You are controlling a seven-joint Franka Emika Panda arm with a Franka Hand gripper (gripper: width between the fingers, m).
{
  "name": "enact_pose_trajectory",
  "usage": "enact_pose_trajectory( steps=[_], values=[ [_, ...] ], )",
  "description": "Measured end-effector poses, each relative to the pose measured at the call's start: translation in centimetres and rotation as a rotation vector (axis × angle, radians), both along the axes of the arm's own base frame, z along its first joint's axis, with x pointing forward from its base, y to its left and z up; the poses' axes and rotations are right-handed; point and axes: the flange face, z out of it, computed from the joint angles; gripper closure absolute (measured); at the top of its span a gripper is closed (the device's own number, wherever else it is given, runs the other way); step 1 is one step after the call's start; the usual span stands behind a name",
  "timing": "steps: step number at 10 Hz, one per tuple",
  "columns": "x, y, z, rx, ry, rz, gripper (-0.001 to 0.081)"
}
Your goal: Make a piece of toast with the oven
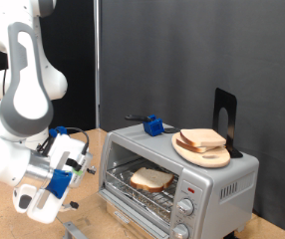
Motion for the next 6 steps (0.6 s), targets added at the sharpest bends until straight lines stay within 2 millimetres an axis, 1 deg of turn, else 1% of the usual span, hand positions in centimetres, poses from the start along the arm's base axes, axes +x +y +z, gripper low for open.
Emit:
enact_pose_trajectory(
  steps=[1,3,4,6],
  values=[
    [-0.8,-0.1,-0.5,-0.024,0.025,0.048,0.0006],
    [-3.4,-1.2,-2.0,-0.053,0.069,0.095,0.0006],
    [-4.5,-2.1,-2.9,-0.086,0.07,0.072,0.0006],
    [-6.1,-3.2,-5.1,-0.225,0.066,-0.002,0.0006]
  ],
)
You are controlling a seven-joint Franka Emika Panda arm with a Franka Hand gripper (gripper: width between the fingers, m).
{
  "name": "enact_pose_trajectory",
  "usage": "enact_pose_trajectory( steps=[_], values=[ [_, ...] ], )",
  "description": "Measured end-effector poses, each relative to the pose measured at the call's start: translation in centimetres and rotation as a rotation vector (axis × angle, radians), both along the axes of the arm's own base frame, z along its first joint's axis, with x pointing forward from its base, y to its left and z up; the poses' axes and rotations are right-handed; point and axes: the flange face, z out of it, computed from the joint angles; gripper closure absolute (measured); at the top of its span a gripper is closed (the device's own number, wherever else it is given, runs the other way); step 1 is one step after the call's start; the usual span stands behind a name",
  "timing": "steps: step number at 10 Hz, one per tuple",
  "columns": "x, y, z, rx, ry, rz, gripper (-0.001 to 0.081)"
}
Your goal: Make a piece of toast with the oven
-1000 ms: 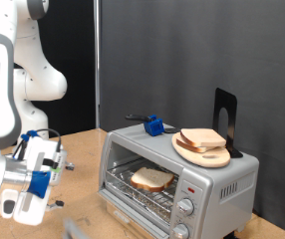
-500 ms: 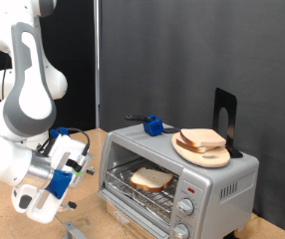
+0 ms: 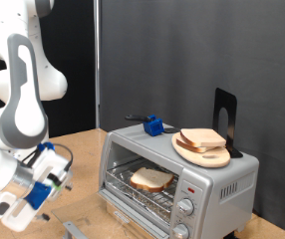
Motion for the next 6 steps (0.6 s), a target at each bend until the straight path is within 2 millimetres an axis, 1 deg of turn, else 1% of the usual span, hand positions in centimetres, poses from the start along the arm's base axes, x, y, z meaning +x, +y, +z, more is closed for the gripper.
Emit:
enact_pose_trajectory(
  steps=[1,3,4,6],
  values=[
    [-0.6,-0.1,-1.0,-0.045,0.0,-0.019,0.0006],
    [-1.4,0.1,-3.1,-0.049,-0.001,-0.018,0.0006],
    [-1.6,0.8,-3.9,-0.011,0.002,0.01,0.0006],
    [-1.8,2.7,-4.5,0.086,-0.008,0.094,0.0006]
  ],
)
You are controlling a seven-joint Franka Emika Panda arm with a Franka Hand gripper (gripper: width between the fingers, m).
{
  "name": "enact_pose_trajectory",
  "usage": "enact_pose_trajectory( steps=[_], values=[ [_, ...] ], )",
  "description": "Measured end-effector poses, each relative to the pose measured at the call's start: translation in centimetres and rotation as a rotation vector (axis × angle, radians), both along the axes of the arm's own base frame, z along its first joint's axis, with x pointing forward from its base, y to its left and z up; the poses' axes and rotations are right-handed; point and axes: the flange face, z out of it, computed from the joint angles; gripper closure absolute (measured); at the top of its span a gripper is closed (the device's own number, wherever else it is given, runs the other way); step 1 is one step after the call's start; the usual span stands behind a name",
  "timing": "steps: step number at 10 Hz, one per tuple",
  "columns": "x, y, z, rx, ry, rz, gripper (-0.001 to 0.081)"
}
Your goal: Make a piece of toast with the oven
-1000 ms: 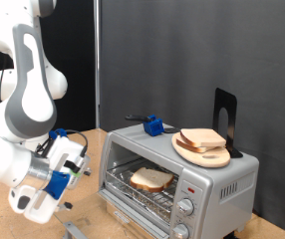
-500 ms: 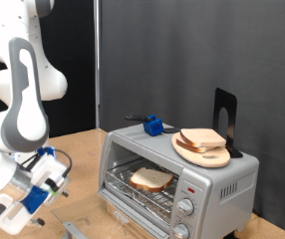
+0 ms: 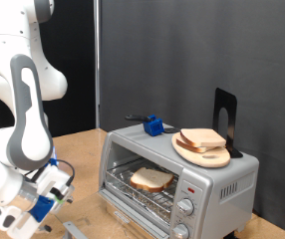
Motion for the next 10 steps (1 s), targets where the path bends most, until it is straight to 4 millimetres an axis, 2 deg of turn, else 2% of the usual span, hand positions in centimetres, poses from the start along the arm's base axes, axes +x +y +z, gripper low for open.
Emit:
enact_pose_trajectory(
  steps=[3,6,7,10],
  values=[
    [-0.7,2.4,0.9,0.123,-0.029,0.104,0.0006],
    [-1.1,1.7,4.4,0.234,-0.073,0.097,0.0006],
    [-0.9,1.8,5.6,0.263,-0.096,0.072,0.0006],
    [1.7,2.6,8.9,0.262,-0.174,-0.055,0.0006]
  ],
)
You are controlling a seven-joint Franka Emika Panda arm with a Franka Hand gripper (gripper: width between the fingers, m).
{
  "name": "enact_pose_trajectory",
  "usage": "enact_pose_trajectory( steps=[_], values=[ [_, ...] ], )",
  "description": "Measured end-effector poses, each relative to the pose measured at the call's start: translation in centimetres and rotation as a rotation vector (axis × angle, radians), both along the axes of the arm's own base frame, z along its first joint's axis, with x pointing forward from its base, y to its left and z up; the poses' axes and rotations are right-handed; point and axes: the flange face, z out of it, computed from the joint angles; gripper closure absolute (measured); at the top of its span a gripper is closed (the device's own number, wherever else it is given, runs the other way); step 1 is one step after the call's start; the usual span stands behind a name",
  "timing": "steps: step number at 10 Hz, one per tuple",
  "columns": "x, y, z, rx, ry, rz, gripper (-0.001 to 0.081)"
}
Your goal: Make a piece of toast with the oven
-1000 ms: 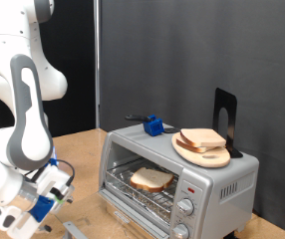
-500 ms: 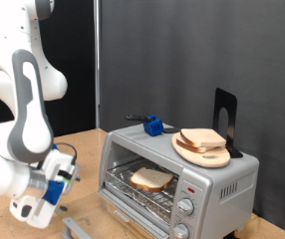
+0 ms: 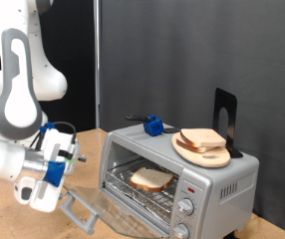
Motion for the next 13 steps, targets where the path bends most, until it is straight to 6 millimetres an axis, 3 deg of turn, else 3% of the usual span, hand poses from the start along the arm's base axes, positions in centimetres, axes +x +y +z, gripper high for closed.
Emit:
enact_pose_trajectory(
  steps=[3,7,10,13],
  values=[
    [1.2,1.0,2.1,-0.016,0.03,-0.035,0.0006],
    [1.0,2.6,4.7,-0.008,0.004,0.001,0.0006],
    [0.6,5.3,6.8,0.008,-0.029,0.026,0.0006],
    [0.7,8.4,8.3,-0.029,0.005,-0.054,0.0006]
  ],
)
